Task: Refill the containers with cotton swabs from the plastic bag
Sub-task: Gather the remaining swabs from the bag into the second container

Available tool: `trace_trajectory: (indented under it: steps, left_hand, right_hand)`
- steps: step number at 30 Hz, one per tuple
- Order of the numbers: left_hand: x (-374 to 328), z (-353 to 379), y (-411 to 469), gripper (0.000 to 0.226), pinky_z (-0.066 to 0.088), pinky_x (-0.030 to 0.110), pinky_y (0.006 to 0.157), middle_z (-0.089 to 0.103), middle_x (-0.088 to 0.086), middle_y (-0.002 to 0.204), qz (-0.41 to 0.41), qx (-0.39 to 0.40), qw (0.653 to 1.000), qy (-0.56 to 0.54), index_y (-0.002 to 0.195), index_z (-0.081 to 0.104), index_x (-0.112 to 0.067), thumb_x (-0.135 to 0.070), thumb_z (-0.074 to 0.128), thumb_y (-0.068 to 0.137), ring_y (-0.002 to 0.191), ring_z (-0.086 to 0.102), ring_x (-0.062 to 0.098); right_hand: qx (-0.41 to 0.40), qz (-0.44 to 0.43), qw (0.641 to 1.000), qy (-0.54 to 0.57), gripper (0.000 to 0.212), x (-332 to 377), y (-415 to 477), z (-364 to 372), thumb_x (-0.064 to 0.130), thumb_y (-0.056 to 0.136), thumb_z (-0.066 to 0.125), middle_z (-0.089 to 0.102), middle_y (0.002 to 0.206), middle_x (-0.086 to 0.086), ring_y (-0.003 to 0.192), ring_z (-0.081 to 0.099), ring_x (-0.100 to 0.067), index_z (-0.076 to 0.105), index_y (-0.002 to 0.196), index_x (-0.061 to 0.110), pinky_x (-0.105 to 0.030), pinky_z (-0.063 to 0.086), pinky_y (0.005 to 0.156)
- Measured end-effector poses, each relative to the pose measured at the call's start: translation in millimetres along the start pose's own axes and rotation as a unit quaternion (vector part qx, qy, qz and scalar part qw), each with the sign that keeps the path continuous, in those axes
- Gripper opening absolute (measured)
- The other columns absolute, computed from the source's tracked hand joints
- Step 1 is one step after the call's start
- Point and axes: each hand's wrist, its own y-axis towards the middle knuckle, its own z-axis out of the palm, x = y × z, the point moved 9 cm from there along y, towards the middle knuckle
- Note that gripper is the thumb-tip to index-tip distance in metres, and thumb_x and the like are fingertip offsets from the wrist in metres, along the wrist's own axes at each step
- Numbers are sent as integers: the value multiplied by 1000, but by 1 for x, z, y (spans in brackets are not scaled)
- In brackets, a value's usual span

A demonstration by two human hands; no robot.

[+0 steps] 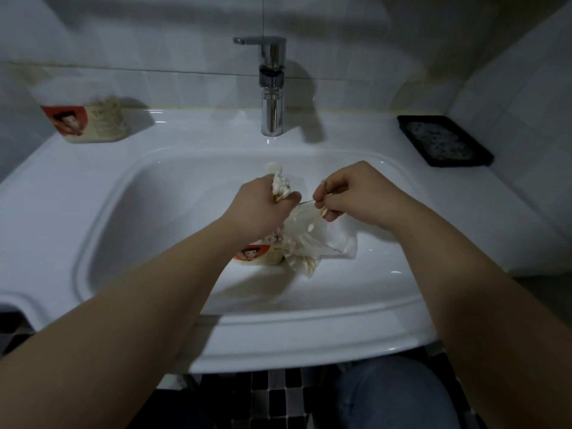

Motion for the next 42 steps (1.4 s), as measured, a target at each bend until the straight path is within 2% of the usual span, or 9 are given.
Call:
trace_trajectory:
  steps: [7,10,14,16,21,26,31,37,42]
  left_hand:
    - [-7,-1,-2,24,54,31,76,72,1,91,30,13,992,-118,91,68,-16,-40,72,92,85,68,16]
    - [-5,10,-5,22,63,36,82,74,15,98,-19,72,961,-268,93,65,-3,-23,75,92,93,74,21]
    - [-12,29,-17,20,61,35,83,77,11,95,-42,174,914,-363,77,68,-18,-10,69,96,90,75,21]
    - [-12,30,-17,29,59,34,77,77,11,95,-45,177,916,-356,74,69,-22,-9,64,99,84,73,20]
    - [-5,22,-10,9,55,30,63,79,8,99,-58,150,935,-316,98,52,-13,-11,60,102,77,74,18]
    - [1,22,-9,14,56,29,61,78,4,86,-70,138,938,-309,115,60,-14,-13,49,106,67,69,17]
    - [8,-3,1,20,55,34,57,56,1,66,-49,-32,971,-231,97,59,-18,-33,50,106,53,56,17]
    - [3,-7,1,39,59,46,82,71,1,89,-2,-19,990,-140,97,63,-21,-59,58,92,85,70,20]
    - [-9,8,-2,10,57,24,65,73,-4,80,42,56,985,-160,92,57,-13,-11,66,95,72,75,9]
  right_hand:
    - [-1,-24,990,141,23,9,0,0,-18,86,58,74,80,-14,68,70,-25,73,87,-1,-27,61,70]
    - [-31,-21,980,198,15,9,1,-5,-19,87,59,73,82,-17,63,70,-20,69,96,-12,-24,61,68]
    - [-11,-9,971,237,13,7,3,5,-18,87,63,74,88,-17,68,71,-22,69,94,-8,-25,63,72]
    - [-10,-10,974,228,14,7,3,6,-16,87,65,74,90,-18,72,71,-24,70,91,-4,-26,62,72]
    - [-78,-6,963,256,13,2,7,-10,-17,87,63,71,87,-21,70,70,-24,70,92,-7,-27,62,70]
    - [-74,10,968,240,15,-4,7,-13,-16,87,64,72,84,-19,67,71,-23,71,89,-3,-25,61,69]
    - [-38,11,988,148,19,-1,4,-4,-18,86,59,73,84,-20,65,67,-21,71,87,-2,-22,56,59]
    - [24,7,993,114,16,2,2,12,-15,86,62,75,89,-22,66,67,-19,73,93,-5,-24,57,61]
    - [41,7,995,85,13,0,2,17,-9,84,73,75,88,-24,68,69,-18,75,91,2,-23,55,61]
